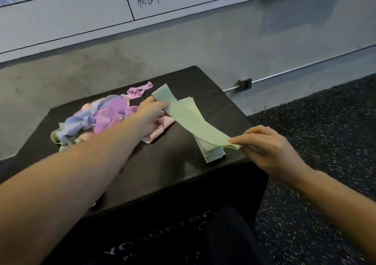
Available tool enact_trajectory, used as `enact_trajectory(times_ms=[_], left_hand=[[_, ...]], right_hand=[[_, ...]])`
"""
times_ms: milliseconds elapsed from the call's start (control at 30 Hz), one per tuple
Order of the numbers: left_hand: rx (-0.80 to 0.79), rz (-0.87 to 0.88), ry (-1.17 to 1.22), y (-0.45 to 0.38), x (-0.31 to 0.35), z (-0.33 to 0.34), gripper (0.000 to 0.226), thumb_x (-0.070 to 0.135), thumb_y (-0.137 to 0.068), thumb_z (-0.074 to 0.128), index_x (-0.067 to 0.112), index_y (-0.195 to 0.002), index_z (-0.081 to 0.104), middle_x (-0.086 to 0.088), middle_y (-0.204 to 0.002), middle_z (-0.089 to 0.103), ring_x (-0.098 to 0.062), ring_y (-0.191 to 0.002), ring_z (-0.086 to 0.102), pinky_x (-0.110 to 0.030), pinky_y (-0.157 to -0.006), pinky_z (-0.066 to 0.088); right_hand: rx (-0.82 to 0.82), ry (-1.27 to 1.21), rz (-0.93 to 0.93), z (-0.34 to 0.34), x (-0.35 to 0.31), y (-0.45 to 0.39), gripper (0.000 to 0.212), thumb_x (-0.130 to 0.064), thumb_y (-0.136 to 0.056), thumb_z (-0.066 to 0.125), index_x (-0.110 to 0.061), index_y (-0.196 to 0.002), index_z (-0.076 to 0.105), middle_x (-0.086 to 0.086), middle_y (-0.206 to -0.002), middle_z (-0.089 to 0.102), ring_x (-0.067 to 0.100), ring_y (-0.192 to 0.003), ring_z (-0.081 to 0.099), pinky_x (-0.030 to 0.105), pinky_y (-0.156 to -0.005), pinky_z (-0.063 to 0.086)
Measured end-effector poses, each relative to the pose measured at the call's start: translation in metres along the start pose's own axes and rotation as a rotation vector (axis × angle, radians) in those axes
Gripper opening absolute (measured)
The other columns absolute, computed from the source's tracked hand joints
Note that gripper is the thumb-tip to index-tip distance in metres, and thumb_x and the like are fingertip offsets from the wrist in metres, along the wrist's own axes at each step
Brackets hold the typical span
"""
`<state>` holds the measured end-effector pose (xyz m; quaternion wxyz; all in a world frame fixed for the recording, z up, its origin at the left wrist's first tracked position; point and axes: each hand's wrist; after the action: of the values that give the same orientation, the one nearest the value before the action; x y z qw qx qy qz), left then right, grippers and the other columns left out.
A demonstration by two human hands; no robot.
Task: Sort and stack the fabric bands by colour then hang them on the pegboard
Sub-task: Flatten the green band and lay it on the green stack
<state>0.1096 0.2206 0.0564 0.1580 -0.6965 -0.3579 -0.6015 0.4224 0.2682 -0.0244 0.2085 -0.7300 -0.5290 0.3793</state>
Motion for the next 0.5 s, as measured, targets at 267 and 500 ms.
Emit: enact_trajectory(times_ms=[267,500], left_hand=[[-0.03,0.072,-0.075,-0.097,-0.003,0.053,0.037,0.008,-0.093,0.068,0.013,-0.129,0.062,-0.009,-0.112,0.07,-0.013,-0.071,0.059,-0.022,-0.049,0.047],[0.023,0.018,-0.109,-0.138,-0.041,0.073,0.022,0.012,-0.1,0.06,0.017,-0.121,0.059,-0.004,-0.108,0.068,-0.014,-0.076,0.059,-0.026,-0.064,0.051]], right_hand=[[-0.075,-0.013,-0.138,0.05,0.051,-0.032,0.013,-0.012,-0.088,0.071,-0.018,-0.098,0.077,-0.006,-0.105,0.072,0.02,-0.09,0.062,0.043,-0.076,0.052],[-0.252,-0.111,-0.128,0.088,0.069,-0.035,0.014,-0.025,-0.085,0.067,-0.026,-0.096,0.076,-0.011,-0.099,0.069,0.014,-0.093,0.061,0.037,-0.081,0.046]])
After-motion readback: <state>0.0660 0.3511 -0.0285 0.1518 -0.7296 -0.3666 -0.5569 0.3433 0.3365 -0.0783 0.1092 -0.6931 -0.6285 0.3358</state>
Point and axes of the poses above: each hand's wrist, its own y-axis away from the middle knuckle, its own z-axis out of the palm, x = y × z
